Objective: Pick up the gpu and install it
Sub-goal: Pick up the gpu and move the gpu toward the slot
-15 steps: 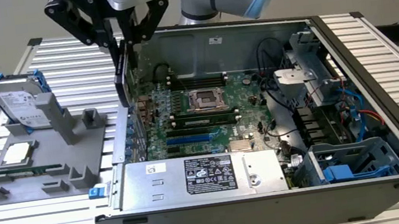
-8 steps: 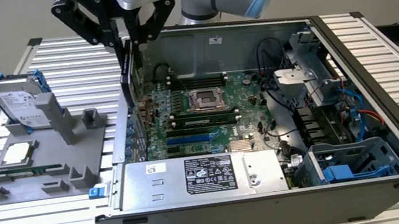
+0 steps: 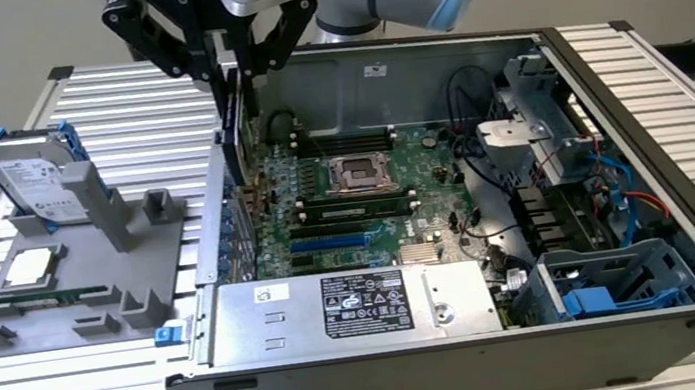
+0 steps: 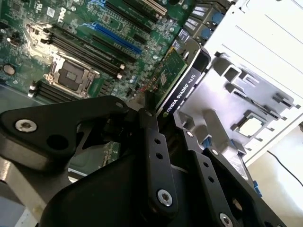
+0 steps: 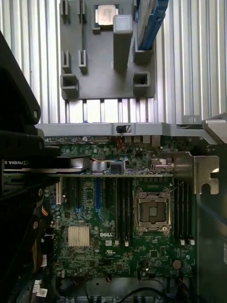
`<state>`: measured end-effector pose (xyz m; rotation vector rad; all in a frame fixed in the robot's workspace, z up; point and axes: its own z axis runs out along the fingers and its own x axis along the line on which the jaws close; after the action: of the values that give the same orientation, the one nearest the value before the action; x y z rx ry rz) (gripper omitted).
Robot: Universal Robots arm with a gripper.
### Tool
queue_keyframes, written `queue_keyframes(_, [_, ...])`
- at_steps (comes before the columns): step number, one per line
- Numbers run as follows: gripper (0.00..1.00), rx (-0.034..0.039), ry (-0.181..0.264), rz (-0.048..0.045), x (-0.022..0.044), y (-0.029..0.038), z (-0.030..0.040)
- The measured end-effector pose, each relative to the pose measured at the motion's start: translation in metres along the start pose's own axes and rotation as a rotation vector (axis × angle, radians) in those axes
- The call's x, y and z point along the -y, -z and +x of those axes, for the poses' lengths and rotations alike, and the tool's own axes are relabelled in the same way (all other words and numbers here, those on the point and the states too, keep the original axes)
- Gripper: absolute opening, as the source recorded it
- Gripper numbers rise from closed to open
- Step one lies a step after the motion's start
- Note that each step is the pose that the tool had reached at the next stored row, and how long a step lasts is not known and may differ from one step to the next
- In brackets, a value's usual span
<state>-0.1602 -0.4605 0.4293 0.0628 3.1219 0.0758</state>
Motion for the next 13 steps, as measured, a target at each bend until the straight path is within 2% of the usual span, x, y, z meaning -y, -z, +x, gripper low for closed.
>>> queue_keyframes(13, [0.0, 0.0, 0.0, 0.0, 0.0005, -0.0002, -0.0116])
